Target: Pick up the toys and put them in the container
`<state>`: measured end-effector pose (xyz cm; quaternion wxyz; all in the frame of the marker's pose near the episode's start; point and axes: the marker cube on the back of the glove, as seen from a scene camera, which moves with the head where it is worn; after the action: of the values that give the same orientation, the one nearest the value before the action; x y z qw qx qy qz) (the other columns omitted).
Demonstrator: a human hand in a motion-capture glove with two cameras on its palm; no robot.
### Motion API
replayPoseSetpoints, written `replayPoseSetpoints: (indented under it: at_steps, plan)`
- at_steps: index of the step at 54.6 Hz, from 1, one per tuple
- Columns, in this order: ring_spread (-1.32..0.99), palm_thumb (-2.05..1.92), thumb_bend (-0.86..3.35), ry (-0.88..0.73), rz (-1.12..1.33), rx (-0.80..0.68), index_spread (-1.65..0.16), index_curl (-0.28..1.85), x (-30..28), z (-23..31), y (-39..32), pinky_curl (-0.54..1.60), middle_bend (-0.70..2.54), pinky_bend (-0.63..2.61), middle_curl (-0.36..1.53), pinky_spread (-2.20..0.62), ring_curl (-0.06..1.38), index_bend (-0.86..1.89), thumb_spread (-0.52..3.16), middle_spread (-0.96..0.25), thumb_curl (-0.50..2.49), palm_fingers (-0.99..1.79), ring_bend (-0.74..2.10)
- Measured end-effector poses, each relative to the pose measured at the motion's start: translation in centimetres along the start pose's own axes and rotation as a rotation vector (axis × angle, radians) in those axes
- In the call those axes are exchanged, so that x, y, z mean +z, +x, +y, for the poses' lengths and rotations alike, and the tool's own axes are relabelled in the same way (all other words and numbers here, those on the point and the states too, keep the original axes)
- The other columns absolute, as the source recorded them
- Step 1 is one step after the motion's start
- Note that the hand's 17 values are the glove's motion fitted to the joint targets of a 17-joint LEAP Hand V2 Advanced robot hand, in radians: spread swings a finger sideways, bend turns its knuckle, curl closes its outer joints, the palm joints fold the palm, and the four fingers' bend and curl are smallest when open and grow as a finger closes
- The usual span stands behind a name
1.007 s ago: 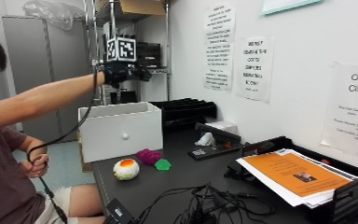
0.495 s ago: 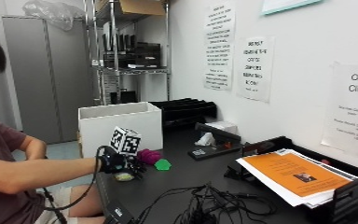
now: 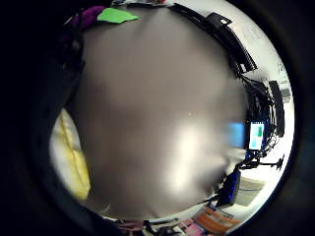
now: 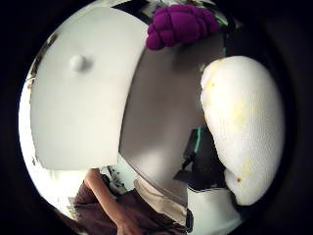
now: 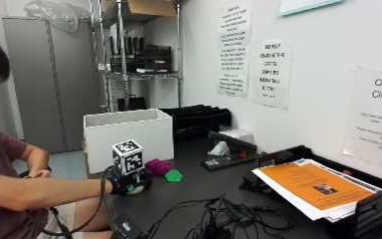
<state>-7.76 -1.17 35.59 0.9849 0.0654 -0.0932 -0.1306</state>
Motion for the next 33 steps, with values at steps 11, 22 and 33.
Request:
replayPoseSetpoints:
  at_steps: [11, 22, 33]
  plan:
    - [-0.35, 0.52, 0.2, 0.052, -0.076, 0.021, -0.31, 0.31, -0.1, -1.5, -0.3, 0.46, 0.47, 1.19, 0.23, -0.32, 0.6, 0.3, 1.23, -0.26, 0.49, 0.86, 1.18]
    - [-0.38, 0.58, 0.16, -0.064, -0.184, 0.066, -0.34, 0.42, -0.7, -2.8, -0.1, 0.5, 0.92, 1.15, 0.42, -0.37, 0.64, 0.49, 0.95, -0.3, 0.62, 1.17, 1.21]
    - [-0.37, 0.58, 0.1, -0.222, -0.168, 0.051, -0.35, 0.59, -5.2, -4.7, -0.6, 0.56, 1.19, 1.18, 0.57, -0.4, 0.69, 0.75, 0.73, -0.24, 0.72, 1.15, 1.32]
